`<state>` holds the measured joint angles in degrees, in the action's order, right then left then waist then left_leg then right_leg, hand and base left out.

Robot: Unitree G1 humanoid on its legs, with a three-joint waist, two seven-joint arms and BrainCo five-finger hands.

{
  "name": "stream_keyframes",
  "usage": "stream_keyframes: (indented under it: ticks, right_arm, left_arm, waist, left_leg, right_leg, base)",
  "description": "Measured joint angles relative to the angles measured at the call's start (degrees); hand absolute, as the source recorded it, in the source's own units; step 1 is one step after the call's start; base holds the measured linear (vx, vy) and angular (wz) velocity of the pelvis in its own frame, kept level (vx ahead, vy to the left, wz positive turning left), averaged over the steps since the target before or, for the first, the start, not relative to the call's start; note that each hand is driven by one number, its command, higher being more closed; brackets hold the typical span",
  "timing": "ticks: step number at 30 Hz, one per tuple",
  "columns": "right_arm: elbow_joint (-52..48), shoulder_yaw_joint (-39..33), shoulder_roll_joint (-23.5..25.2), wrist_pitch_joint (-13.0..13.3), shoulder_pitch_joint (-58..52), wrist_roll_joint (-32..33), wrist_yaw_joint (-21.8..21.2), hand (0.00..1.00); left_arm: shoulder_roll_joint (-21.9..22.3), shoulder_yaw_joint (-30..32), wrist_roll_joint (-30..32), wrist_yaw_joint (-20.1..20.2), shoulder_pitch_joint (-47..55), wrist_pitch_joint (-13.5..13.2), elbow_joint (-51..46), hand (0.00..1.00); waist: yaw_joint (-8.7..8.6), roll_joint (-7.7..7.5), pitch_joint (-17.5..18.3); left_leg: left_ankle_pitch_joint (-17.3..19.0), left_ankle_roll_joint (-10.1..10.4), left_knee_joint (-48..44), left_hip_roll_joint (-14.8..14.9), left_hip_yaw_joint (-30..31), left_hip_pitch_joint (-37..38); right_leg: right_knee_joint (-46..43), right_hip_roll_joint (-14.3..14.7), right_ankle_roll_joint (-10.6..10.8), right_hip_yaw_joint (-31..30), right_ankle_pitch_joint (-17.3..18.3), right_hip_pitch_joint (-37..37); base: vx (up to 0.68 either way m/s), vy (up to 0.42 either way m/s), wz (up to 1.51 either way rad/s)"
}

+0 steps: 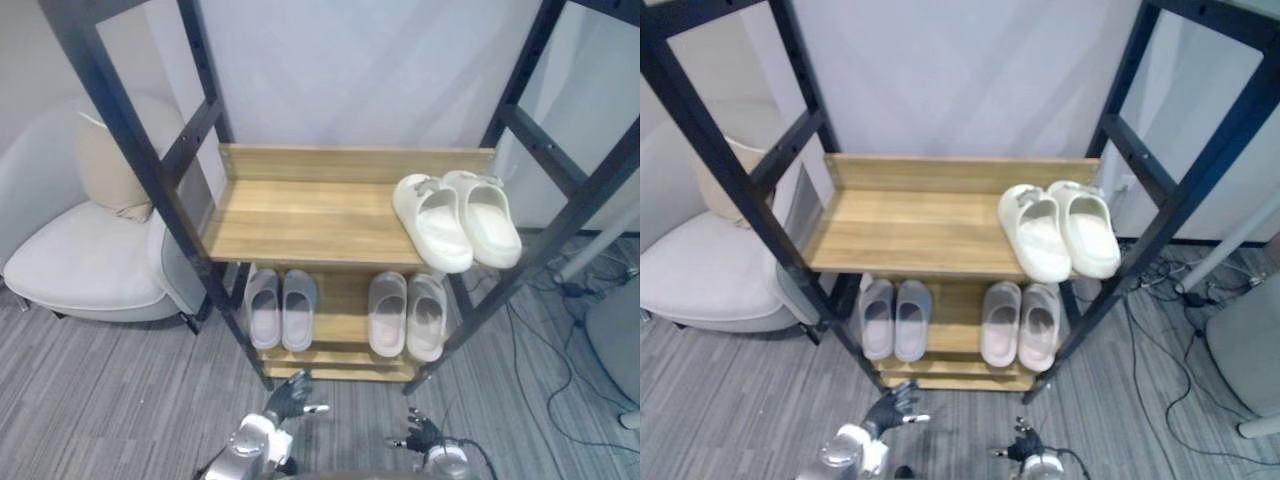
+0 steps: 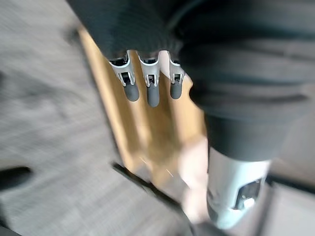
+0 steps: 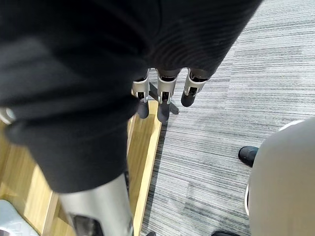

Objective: Organize the slippers on the shoe rack

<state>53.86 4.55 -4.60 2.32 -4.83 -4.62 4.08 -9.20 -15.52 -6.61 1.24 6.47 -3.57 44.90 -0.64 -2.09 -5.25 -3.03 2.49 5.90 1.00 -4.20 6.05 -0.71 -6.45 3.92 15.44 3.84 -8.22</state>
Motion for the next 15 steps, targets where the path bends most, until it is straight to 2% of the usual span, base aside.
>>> stream_keyframes:
  ticks: [6, 15]
  right_arm:
    - [0.15, -0.62, 0.21, 0.07, -0.06, 0.03, 0.54, 0.0]
    - [1.11, -2.09, 0.55, 0.28, 0.24, 0.02, 0.53, 0.0]
  left_arm:
    - [1.02, 6.76, 0.48, -3.44, 1.0, 0.0, 5.03, 0.0]
    - [2.19, 10.99, 0.39, -4.99, 1.59, -0.06, 6.91, 0.0]
  waist:
    - [0.03, 0.04, -0.02]
    - [0.64, 0.35, -0.16]
  left_leg:
    - [0.18, 0.04, 0.03, 0.01, -0.06, 0.05]
    - [1.24, 0.42, 0.04, 0.08, -1.34, 0.05]
  right_leg:
    - [-0.13, -0.34, 0.64, -0.19, 0.6, 0.17]
    - [-0.2, -0.31, 0.79, -1.6, 0.82, 0.8]
  base:
    - [-0.04, 0.005, -0.01]
    - [0.02, 0.001, -0.06]
